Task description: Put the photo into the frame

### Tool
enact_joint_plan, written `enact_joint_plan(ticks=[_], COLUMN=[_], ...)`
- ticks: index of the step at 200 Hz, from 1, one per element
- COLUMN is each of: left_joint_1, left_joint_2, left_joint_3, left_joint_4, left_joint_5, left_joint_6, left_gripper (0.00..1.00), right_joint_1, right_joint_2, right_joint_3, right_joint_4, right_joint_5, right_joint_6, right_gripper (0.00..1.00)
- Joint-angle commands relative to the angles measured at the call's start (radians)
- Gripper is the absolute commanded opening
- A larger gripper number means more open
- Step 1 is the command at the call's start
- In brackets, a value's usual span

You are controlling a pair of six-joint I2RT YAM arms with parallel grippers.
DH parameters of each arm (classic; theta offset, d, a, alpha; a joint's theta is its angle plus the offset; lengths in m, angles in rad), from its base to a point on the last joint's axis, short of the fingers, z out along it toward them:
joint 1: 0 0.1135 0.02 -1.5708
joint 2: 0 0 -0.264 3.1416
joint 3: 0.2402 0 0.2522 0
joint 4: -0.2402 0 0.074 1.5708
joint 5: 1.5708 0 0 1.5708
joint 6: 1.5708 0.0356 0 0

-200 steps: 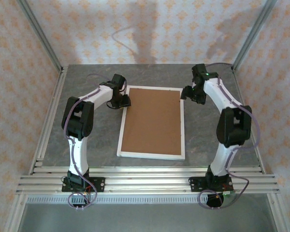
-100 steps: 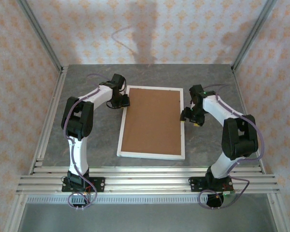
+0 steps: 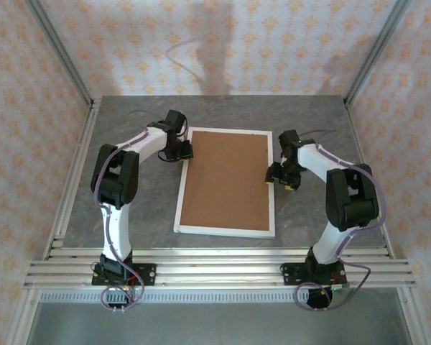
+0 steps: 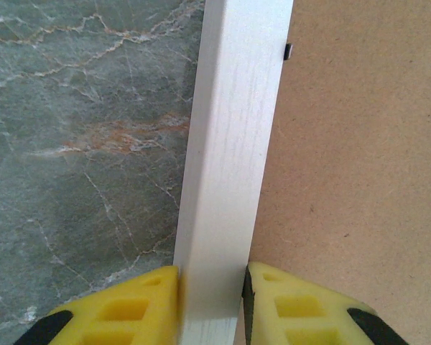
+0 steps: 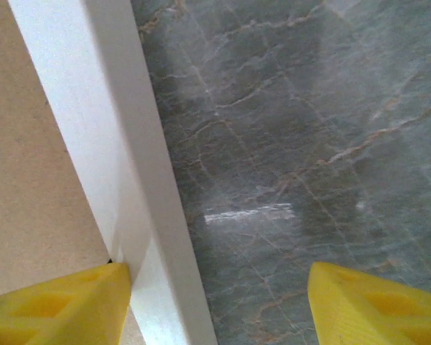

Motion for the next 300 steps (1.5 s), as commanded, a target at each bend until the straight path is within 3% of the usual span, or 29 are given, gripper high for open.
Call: enact_joint_plan(ticks=[1, 52, 121, 207, 251, 300], left_joint_1=[0.004, 0.002, -0.007, 0.001, 0.000, 0.001], left_joint_2=[0.011, 0.014, 0.012, -0.003, -0.002, 0.000], left_joint_3=[-0.034, -0.038, -0.052, -0.052, -0.044, -0.043], left_joint_4=[-0.046, -0.036, -0.026, -0.027, -0.029, -0.029], left_joint_5=[-0.015, -0.002, 0.002, -0.027, -0.031, -0.032], left_joint_6=[-0.013, -0.019, -0.029, -0.041, -0.036, -0.037], left_gripper=[0.27, 0.27, 0.27, 0.27, 0.27, 0.27], right_joint_1=[0.011, 0.049, 0.116, 0.048, 0.044, 0.043], right_joint_2=[0.034, 0.105, 0.220, -0.063, -0.149, -0.191], right_joint_3=[-0.025, -0.016, 0.129, 0.186, 0.060, -0.047], right_joint_4=[0.022, 0.039, -0.087, -0.184, -0.205, -0.111], right_joint_5=[0.035, 0.033, 0.061, 0.138, 0.111, 0.080], right_joint_6=[0.020, 0.022, -0.028, -0.005, 0.036, 0.064], right_gripper=[0.66, 0.67, 0.70, 0.73, 0.73, 0.74])
